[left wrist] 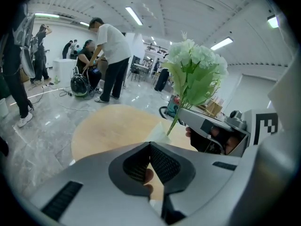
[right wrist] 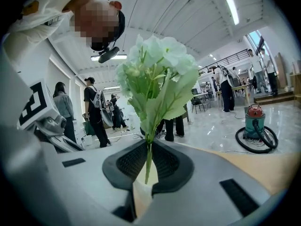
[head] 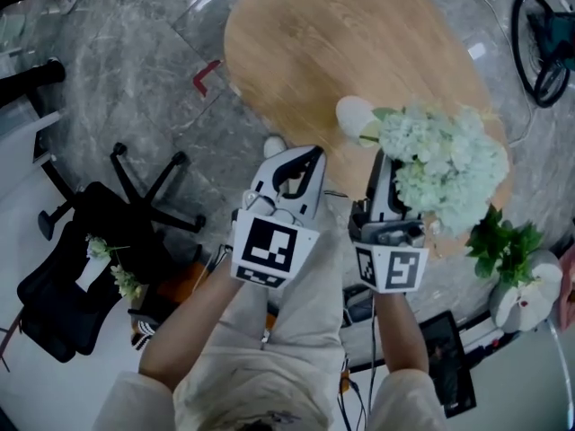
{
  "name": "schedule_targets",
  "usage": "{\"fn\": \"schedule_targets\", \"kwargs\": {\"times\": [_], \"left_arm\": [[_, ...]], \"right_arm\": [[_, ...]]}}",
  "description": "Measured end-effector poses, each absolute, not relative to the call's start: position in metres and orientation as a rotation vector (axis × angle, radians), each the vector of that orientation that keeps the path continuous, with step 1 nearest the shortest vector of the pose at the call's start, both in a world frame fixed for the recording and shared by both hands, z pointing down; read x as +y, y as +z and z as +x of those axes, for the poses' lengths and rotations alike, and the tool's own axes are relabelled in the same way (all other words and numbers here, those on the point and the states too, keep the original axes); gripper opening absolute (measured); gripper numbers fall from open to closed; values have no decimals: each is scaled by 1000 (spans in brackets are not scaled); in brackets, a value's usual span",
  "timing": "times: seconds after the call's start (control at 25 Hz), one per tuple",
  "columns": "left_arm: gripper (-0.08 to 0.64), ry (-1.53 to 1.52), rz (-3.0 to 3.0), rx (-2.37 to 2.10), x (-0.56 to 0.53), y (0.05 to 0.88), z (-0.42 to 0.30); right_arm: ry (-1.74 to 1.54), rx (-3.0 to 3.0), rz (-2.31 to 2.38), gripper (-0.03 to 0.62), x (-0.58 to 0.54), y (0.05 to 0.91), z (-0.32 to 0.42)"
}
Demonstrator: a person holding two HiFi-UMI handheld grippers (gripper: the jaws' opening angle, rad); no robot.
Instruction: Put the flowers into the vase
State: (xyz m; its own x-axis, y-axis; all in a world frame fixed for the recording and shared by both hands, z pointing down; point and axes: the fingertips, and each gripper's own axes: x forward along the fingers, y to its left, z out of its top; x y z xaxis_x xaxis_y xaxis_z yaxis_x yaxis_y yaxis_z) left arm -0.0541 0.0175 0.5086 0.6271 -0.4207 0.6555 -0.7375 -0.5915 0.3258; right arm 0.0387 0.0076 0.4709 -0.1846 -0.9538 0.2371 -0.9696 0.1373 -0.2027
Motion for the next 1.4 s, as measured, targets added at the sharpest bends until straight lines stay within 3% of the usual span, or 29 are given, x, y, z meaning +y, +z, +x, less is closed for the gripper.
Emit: {"fn": "schedule_targets", "kwargs": {"times": [1.4], "left_arm": [[0, 698, 2174, -906, 20, 527, -73]], "right_arm": [[522, -2096, 1828, 52, 30, 525, 35]]}}
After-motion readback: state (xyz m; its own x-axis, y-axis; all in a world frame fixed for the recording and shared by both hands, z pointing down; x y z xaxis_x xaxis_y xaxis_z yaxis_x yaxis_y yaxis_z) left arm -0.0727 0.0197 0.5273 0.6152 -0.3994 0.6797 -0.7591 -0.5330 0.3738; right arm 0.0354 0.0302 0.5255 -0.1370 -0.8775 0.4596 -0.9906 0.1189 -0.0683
